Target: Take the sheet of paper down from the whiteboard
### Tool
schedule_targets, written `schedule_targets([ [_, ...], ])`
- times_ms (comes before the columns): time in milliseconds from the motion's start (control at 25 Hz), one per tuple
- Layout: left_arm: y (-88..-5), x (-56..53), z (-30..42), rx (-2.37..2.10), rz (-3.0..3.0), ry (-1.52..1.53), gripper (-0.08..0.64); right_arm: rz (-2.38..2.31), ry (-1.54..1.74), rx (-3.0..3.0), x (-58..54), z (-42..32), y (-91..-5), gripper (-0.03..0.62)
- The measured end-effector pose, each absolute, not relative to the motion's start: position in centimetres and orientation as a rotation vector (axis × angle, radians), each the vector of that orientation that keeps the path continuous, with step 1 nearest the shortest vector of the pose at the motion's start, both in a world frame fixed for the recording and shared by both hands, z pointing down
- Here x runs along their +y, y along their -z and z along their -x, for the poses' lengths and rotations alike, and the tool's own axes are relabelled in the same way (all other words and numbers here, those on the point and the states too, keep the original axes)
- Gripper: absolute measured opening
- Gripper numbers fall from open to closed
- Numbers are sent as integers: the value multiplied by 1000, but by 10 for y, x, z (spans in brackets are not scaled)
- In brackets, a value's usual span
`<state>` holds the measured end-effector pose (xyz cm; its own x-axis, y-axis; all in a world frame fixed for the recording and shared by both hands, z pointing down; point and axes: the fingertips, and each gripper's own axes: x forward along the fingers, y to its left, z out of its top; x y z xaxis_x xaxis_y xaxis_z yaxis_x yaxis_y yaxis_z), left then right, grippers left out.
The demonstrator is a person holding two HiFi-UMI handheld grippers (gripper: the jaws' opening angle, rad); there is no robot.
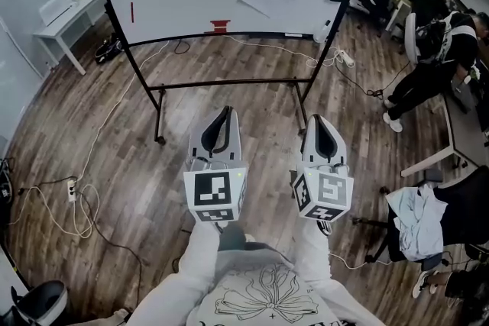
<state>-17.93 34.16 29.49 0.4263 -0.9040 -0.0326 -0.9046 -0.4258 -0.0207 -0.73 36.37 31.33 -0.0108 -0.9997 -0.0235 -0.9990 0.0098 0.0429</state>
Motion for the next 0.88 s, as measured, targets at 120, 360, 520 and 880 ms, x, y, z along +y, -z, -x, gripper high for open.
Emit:
schedule_targets([
  [120, -300, 335, 175, 1673, 2629, -11, 12, -2204, 52, -2222, 356, 1, -318, 3],
  [360, -308, 307, 160, 1667, 2635, 14, 14, -2207, 9, -2224, 329, -12, -330, 3],
  [520, -314, 267, 152, 1655, 2646, 22, 12, -2223, -7, -2217, 291, -21, -335, 3],
  [880, -309, 149, 133, 1591, 2685, 4, 12, -2246, 1, -2194, 178, -30, -329, 3],
])
